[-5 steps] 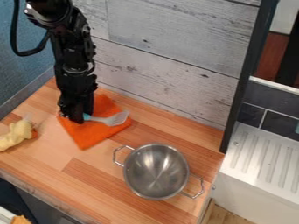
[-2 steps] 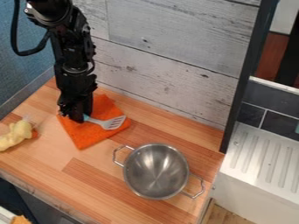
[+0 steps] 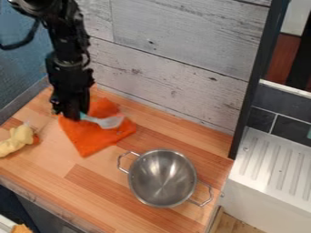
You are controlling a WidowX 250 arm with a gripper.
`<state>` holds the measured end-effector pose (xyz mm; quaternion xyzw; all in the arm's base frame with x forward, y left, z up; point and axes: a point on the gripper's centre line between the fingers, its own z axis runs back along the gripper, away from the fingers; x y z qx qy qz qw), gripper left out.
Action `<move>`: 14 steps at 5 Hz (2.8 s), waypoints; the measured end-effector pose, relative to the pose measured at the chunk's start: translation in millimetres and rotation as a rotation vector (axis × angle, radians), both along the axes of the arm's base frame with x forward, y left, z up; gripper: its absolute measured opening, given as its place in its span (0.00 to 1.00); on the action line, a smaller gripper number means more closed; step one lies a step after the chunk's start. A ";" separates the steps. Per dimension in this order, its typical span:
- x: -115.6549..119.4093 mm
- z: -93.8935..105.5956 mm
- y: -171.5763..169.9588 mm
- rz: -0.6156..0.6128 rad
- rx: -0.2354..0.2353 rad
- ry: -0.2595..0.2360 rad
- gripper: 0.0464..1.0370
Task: Pick blue spatula from top of orange cloth and place it on the bottom of the table
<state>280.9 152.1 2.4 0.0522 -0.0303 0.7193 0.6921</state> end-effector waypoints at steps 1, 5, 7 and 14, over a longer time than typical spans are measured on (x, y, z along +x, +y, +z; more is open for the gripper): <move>-9.6 14.6 -1.4 -0.011 0.013 -0.013 0.27; -90.7 -0.9 -6.5 -0.083 0.086 0.044 0.27; -98.3 -40.4 5.0 -0.140 0.115 0.130 0.27; -84.6 41.8 -5.5 -0.123 0.054 -0.023 0.96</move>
